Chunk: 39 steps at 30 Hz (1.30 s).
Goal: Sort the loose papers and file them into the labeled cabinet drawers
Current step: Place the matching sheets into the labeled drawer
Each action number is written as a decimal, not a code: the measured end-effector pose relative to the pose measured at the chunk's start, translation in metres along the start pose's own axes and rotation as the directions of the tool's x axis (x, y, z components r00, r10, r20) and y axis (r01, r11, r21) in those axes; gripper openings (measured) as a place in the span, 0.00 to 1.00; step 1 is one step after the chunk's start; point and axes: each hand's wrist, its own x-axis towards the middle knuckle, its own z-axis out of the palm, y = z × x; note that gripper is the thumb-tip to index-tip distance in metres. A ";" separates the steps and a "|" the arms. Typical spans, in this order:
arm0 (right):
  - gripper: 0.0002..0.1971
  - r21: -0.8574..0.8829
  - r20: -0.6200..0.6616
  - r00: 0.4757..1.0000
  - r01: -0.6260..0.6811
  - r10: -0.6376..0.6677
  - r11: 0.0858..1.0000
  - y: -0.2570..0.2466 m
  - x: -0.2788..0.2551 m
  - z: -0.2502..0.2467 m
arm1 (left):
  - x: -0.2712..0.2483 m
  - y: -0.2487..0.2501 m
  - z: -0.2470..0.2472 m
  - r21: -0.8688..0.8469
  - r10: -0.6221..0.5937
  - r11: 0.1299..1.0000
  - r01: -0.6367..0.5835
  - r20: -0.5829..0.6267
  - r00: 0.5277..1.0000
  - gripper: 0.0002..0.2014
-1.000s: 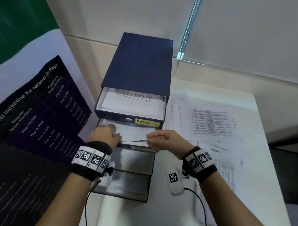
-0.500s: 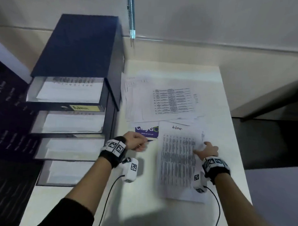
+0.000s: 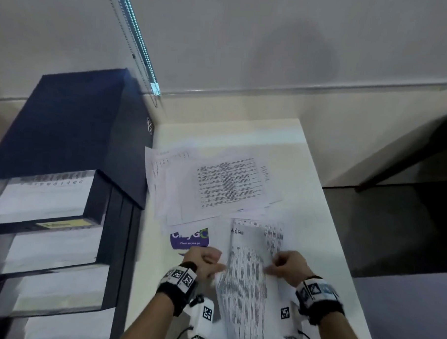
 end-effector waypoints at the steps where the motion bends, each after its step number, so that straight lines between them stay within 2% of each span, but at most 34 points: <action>1: 0.16 0.038 0.125 0.992 0.014 -0.019 0.999 0.001 -0.003 -0.007 | 0.000 0.003 -0.004 0.016 -0.024 1.000 0.022 0.130 0.991 0.12; 2: 0.17 0.061 0.177 0.983 0.037 -0.048 0.997 0.000 -0.006 -0.016 | -0.001 0.006 -0.009 0.098 -0.049 0.995 0.027 0.226 0.973 0.11; 3: 0.17 0.078 0.149 0.986 0.068 -0.079 0.995 0.001 -0.007 -0.025 | 0.000 0.009 -0.011 0.209 -0.073 0.978 0.015 0.273 0.959 0.10; 4: 0.16 0.104 0.059 0.993 0.099 -0.105 0.990 -0.001 -0.007 -0.034 | 0.003 0.010 -0.013 0.289 -0.068 0.957 -0.019 0.288 0.955 0.09; 6: 0.13 0.180 -0.212 0.972 0.144 -0.104 0.973 -0.004 -0.002 -0.050 | 0.015 0.013 -0.012 0.228 -0.043 0.974 -0.011 0.234 0.971 0.06; 7: 0.12 0.216 -0.355 0.931 0.174 -0.089 0.961 -0.005 0.002 -0.057 | 0.026 0.011 -0.012 0.219 0.001 0.975 -0.032 0.141 0.990 0.06; 8: 0.10 0.248 -0.482 0.875 0.195 -0.054 0.949 -0.008 0.006 -0.064 | 0.037 0.011 -0.012 0.244 0.009 0.970 -0.012 0.011 1.000 0.10; 10: 0.02 0.278 -0.639 0.767 0.175 0.046 0.944 -0.013 0.011 -0.076 | 0.047 0.013 -0.014 0.244 0.065 0.970 -0.003 -0.244 0.968 0.20; 11: 0.05 0.270 -0.683 0.725 0.132 0.093 0.954 -0.014 0.015 -0.082 | 0.048 0.015 -0.014 0.200 0.057 0.980 0.009 -0.322 0.945 0.26; 12: 0.09 0.259 -0.695 0.708 0.082 0.127 0.962 -0.016 0.019 -0.087 | 0.046 0.018 -0.012 0.174 0.044 0.985 0.020 -0.359 0.932 0.32; 13: 0.11 0.237 -0.680 0.717 0.020 0.152 0.971 -0.017 0.025 -0.090 | 0.045 0.023 -0.006 0.182 0.041 0.983 0.030 -0.374 0.927 0.37; 15: 0.13 0.149 -0.599 0.776 -0.135 0.198 0.980 -0.016 0.035 -0.085 | 0.041 0.029 0.009 0.356 0.093 0.934 0.031 -0.326 0.941 0.43; 17: 0.14 0.067 -0.517 0.827 -0.220 0.222 0.973 -0.013 0.040 -0.070 | 0.038 0.031 0.026 0.510 0.121 0.859 0.036 -0.272 0.955 0.45; 19: 0.16 0.033 -0.521 0.826 -0.232 0.215 0.972 -0.010 0.039 -0.054 | 0.034 0.029 0.037 0.509 0.129 0.860 0.038 -0.289 0.949 0.43; 23: 0.17 0.098 -0.531 0.813 -0.221 0.239 0.970 -0.009 0.033 -0.035 | 0.030 0.019 0.034 0.319 0.133 0.947 -0.028 -0.313 0.941 0.41; 27: 0.18 0.205 -0.489 0.820 -0.221 0.296 0.953 -0.003 0.024 -0.033 | 0.026 0.006 0.027 0.180 0.045 0.984 0.006 -0.279 0.959 0.34; 29: 0.19 0.214 -0.446 0.844 -0.223 0.298 0.951 0.001 0.021 -0.031 | 0.020 0.001 0.029 0.181 0.009 0.983 0.027 -0.195 0.981 0.33; 31: 0.19 0.185 -0.417 0.868 -0.212 0.272 0.960 0.008 0.018 -0.026 | 0.012 -0.009 0.028 0.171 -0.031 0.984 0.046 -0.088 0.996 0.38; 34: 0.14 0.211 -0.413 0.875 -0.179 0.254 0.961 0.030 0.013 -0.020 | 0.003 -0.032 0.017 0.107 -0.048 0.993 0.045 0.023 0.999 0.38; 36: 0.08 0.197 -0.428 0.878 -0.140 0.214 0.970 0.046 0.007 -0.019 | -0.003 -0.051 0.006 -0.008 -0.029 1.000 0.029 0.037 0.999 0.32; 39: 0.06 0.201 -0.492 0.849 -0.104 0.193 0.974 0.062 -0.005 -0.021 | -0.017 -0.070 -0.006 -0.231 -0.071 0.971 0.065 -0.016 0.997 0.18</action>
